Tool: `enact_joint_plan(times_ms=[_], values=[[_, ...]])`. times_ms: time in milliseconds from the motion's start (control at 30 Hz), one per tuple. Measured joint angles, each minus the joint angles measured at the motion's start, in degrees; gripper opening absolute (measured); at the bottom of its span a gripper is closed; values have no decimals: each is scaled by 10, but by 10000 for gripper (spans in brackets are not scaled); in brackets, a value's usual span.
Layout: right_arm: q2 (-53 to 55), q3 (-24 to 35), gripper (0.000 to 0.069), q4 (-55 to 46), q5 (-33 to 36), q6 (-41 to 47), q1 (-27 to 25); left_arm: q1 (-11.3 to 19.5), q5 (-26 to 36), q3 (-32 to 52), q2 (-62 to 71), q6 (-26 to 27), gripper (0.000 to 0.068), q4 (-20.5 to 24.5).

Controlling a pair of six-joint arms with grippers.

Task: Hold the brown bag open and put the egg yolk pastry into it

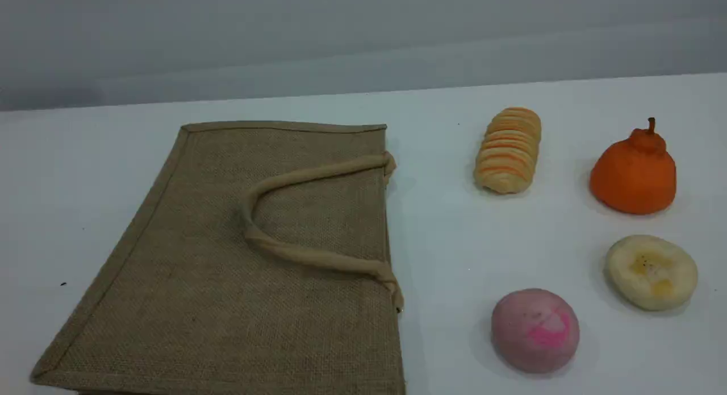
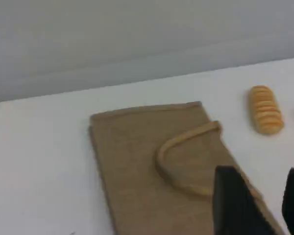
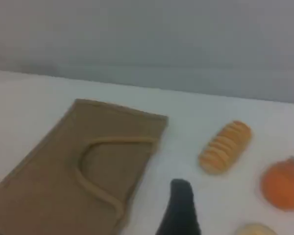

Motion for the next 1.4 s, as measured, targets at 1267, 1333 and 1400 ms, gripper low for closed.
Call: enact_joint_plan(times_ms=[1267, 1333, 1400], values=[[562, 0, 512, 502, -209, -490, 0, -125, -327, -112, 768, 156, 250, -265], [572, 0, 512, 528, -208, -516, 0, -125, -326, -143, 811, 155, 250, -279], [583, 0, 512, 549, -208, -538, 0, -125, -317, -173, 848, 153, 250, -282]])
